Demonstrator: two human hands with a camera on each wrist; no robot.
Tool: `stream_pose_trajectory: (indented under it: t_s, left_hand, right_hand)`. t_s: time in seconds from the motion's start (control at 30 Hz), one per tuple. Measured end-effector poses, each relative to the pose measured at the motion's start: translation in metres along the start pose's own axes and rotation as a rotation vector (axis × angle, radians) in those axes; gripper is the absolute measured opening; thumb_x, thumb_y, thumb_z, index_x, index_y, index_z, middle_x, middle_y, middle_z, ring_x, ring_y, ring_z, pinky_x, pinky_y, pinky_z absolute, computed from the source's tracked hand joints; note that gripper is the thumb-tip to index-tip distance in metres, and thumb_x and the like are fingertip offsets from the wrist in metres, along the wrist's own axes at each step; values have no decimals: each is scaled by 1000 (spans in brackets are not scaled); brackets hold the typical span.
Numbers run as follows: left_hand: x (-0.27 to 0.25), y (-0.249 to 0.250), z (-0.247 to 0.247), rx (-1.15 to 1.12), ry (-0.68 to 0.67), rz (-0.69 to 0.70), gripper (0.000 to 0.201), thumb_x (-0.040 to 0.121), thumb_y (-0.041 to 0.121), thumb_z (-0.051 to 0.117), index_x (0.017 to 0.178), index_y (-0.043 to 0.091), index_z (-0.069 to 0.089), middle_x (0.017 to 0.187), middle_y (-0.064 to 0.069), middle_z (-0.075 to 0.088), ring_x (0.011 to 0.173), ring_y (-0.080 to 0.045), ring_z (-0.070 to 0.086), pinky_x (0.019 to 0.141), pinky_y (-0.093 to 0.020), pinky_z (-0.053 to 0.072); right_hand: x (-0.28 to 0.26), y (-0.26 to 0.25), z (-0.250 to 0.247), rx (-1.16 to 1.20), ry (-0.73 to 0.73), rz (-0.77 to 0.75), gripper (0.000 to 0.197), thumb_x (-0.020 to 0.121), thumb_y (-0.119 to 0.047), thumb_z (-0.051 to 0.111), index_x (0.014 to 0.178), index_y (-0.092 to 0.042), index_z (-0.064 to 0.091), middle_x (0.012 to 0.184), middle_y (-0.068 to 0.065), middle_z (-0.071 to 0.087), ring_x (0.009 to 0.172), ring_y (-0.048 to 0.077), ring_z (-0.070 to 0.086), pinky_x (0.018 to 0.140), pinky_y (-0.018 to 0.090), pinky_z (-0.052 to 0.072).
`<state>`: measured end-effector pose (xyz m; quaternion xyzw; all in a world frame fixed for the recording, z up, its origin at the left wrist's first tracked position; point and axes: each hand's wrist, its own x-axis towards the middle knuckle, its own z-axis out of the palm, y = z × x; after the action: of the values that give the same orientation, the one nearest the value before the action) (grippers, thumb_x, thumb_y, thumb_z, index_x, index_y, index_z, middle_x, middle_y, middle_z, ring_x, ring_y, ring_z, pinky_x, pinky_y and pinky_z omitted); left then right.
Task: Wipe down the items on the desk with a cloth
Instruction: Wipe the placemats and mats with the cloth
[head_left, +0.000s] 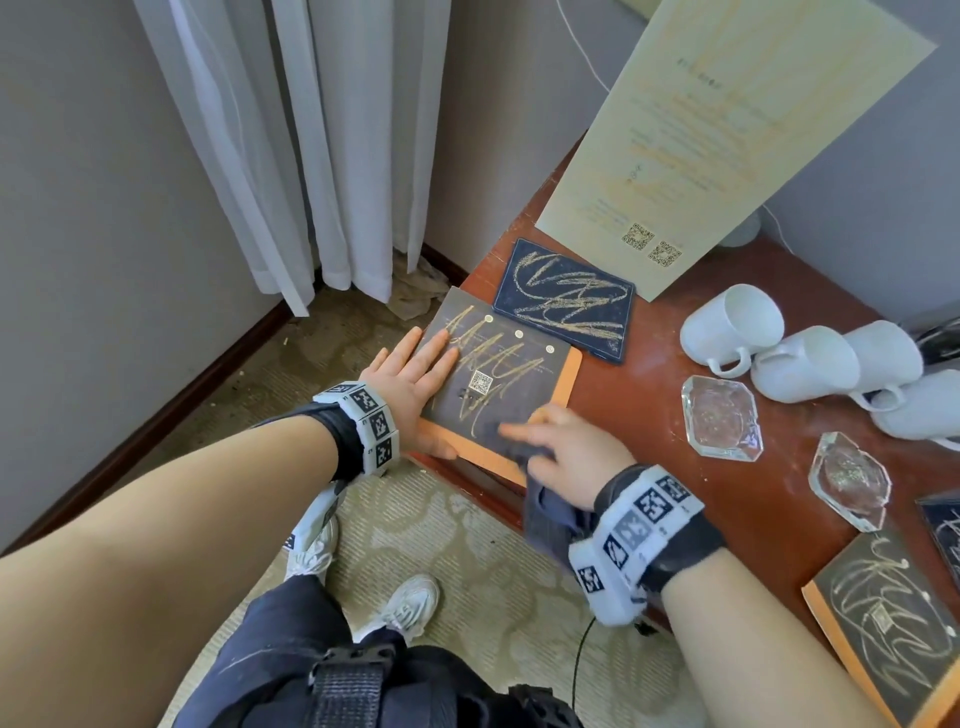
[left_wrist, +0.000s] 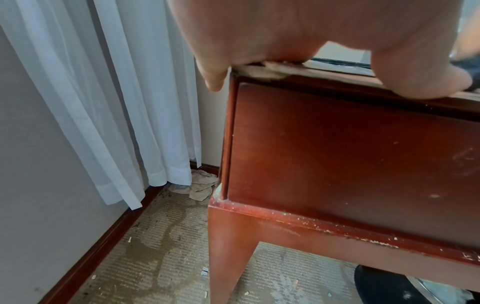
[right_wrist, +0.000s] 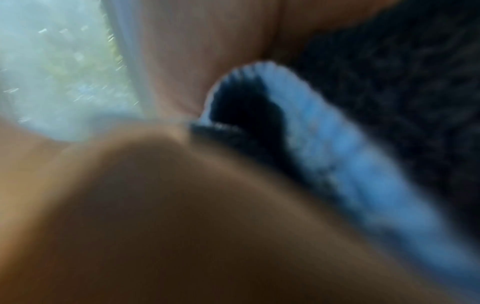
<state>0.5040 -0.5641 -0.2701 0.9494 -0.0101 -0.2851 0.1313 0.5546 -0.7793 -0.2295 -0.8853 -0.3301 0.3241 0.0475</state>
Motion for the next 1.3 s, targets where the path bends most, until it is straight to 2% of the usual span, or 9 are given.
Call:
stream_pose_trajectory:
  t_s: [0.07,0.13,0.33,0.5,0.6,0.77,1.0,1.2,1.3]
  left_hand:
    - [0,0,0,1,-1,-5,118,69,74,55,144,26,-23,151,6,-31,140,-21,-25,115,-44,-6]
    - [-1,1,0,5,6,-11,118,69,74,55,144,27,-23,151,6,-31,140,-21,-25,115,-44,-6]
    - [0,-1,3,0,25,-9,120,67,76,56,144,27,-23,151,7,-31,140,-21,-25,115,-44,-6]
    - [1,0,3,-6,28,-9,119,68,75,56,144,27,-22,151,7,-30,141,-22,-24,115,-45,-6]
    - [-1,1,2,7,33,-15,119,68,75,56,145,27,-21,151,7,-30,141,-21,-24,115,-45,-5]
    - [0,0,2,76,21,-15,116,70,77,51,143,28,-25,151,6,-30,140,-23,-25,113,-45,-11]
    - [-4,0,-7,247,-53,63,105,79,71,45,144,25,-23,152,3,-29,139,-24,-28,107,-42,-20]
    - [-8,-3,-13,239,-121,123,101,79,69,48,146,30,-16,152,11,-26,140,-21,-27,107,-40,-21]
    - [-10,2,-11,61,-91,83,82,89,60,40,147,32,-10,153,12,-23,140,-17,-25,111,-43,-17]
  right_hand:
    - [10,10,-7,104,232,204,51,94,-18,43,142,-35,35,132,0,36,106,21,47,85,31,42]
    - [18,9,-5,97,278,327,51,95,-19,42,143,-34,33,135,2,34,114,24,42,91,35,43]
    - [6,-9,7,-38,-86,-149,50,92,-16,44,137,-37,43,122,-1,40,97,15,45,75,25,33]
    - [34,19,-23,136,342,221,50,94,-17,43,142,-30,36,131,3,36,102,21,51,84,28,41]
    - [41,15,-15,105,259,281,48,94,-16,42,140,-31,41,131,2,35,112,24,45,92,32,41]
    - [18,9,-10,43,-41,4,47,93,-13,43,134,-34,47,112,-2,40,90,17,49,80,31,41]
    - [7,42,-24,255,277,225,51,93,-14,44,143,-26,35,128,3,35,104,21,50,88,26,38]
    - [22,32,-15,39,240,266,53,95,-18,43,145,-29,31,133,2,33,117,23,40,95,33,39]
    - [16,22,-4,-58,129,109,52,93,-14,44,141,-33,37,128,2,35,115,23,38,90,35,42]
